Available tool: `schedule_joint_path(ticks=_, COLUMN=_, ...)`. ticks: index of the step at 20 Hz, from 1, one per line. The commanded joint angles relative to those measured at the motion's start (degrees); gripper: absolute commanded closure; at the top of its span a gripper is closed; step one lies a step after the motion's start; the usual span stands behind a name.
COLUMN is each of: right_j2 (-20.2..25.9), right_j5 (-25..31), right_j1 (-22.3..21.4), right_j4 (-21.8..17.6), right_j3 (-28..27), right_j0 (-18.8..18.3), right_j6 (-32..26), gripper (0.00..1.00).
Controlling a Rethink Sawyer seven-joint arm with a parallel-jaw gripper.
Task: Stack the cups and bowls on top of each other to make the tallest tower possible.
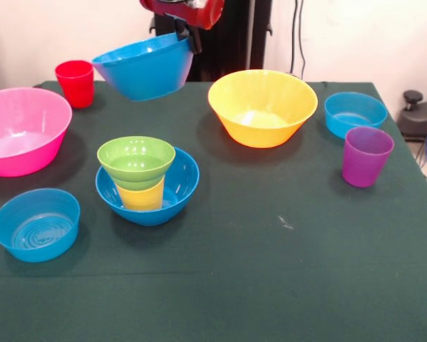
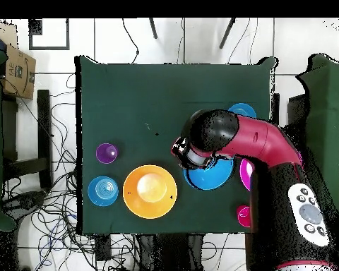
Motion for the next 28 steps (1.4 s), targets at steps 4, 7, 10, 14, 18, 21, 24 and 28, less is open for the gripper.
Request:
schedule_joint_path(ticks=4, right_j2=2.97, right_j5=5.43, right_j1=4.03, right_j4=-3.15, right_j3=-6.07, right_j0=0.27, right_j6=-5.23, gripper=1.0)
schedule_joint_path(ticks=7, right_j2=3.05, right_j5=5.03, right_j1=4.77, right_j4=-3.07, right_j3=-6.42, right_j0=0.19, right_j6=-5.45, gripper=1.0)
schedule_joint_path(ticks=10, right_j2=2.99, right_j5=3.97, right_j1=5.66, right_j4=-3.95, right_j3=-7.28, right_j0=0.22, right_j6=-6.11, gripper=1.0)
schedule_joint_path(ticks=14, right_j2=3.04, right_j5=6.03, right_j1=6.39, right_j4=-4.59, right_j3=-10.08, right_j0=0.31, right_j6=-6.82, gripper=1.0)
schedule_joint_path(ticks=18, right_j2=3.16, right_j5=8.36, right_j1=5.53, right_j4=-4.52, right_j3=-11.51, right_j0=0.33, right_j6=-7.14, gripper=1.0)
schedule_joint_path(ticks=21, right_j2=3.3, right_j5=10.27, right_j1=5.31, right_j4=-3.88, right_j3=-12.75, right_j0=0.43, right_j6=-6.73, gripper=1.0)
schedule_joint_path(ticks=24, right_j2=3.49, right_j5=12.46, right_j1=4.82, right_j4=-3.57, right_j3=-14.01, right_j0=0.56, right_j6=-6.69, gripper=1.0)
schedule_joint_path(ticks=28, right_j2=3.71, right_j5=15.02, right_j1=4.17, right_j4=-3.1, right_j3=-15.25, right_j0=0.66, right_j6=-6.41, gripper=1.0)
